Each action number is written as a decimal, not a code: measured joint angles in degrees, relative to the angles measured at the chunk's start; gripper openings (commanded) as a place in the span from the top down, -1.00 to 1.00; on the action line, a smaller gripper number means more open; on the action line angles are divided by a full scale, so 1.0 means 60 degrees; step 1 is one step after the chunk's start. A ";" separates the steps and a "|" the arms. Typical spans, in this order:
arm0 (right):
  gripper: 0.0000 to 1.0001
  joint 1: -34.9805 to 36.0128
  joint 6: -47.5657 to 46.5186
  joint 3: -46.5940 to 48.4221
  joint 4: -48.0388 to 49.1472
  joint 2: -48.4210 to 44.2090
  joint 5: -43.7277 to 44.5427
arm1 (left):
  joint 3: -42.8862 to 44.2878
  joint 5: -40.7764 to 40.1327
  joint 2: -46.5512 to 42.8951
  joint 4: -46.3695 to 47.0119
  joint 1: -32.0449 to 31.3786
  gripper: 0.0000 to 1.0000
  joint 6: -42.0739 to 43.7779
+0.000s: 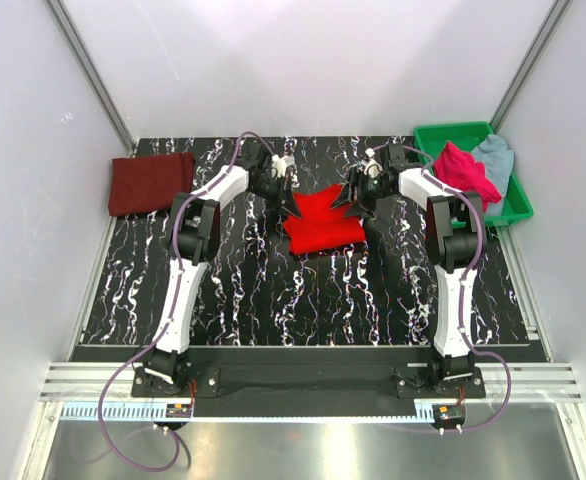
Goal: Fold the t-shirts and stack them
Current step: Neatly place the folded tshirt to the corner
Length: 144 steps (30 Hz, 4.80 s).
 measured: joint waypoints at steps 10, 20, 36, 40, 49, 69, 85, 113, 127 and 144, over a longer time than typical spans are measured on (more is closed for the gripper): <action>-0.28 -0.0029 -0.0197 0.0004 -0.0076 -0.0007 -0.0004 | 0.0324 -0.0987 -0.0215 -0.1038 0.0157 1.00 0.1381; -0.27 -0.0696 -0.0401 -0.0455 -0.0248 -0.0863 -0.0004 | 0.0310 -0.3432 -0.1953 -0.2754 0.2255 1.00 0.3534; -0.29 -0.0860 -0.0605 -0.2470 0.0040 -0.2368 -0.0040 | 0.0634 -0.6462 -0.3289 -0.3279 0.3530 1.00 0.5074; -0.28 -0.0860 -0.0656 -0.2823 0.0106 -0.2696 -0.0040 | 0.1086 -0.7053 -0.3293 -0.3268 0.3566 1.00 0.5282; -0.28 -0.0856 -0.0681 -0.3020 0.0233 -0.2834 0.0004 | 0.1963 -0.8368 -0.3289 -0.2885 0.3643 1.00 0.5523; -0.28 -0.0860 -0.0681 -0.3144 0.0331 -0.2867 0.0015 | 0.2149 -0.9307 -0.3282 -0.2565 0.4462 1.00 0.5876; -0.28 -0.0860 -0.0681 -0.3541 0.0401 -0.2889 0.0033 | 0.2557 -1.0622 -0.1632 -0.1614 0.4805 1.00 0.6564; -0.29 -0.0856 -0.0681 -0.4382 0.0510 -0.3523 0.0262 | 0.3417 -1.2415 -0.0026 0.1275 0.4408 -0.43 0.7461; -0.99 -0.0860 -0.1632 -0.3982 0.0244 -0.4371 0.2000 | 0.3308 -1.1763 -0.1497 0.0029 0.4102 -0.98 0.5213; -0.99 -0.0878 -0.2473 -0.3300 0.0066 -0.6455 0.8666 | -0.3676 -0.7970 -0.7333 -0.0408 0.1242 -0.98 0.2226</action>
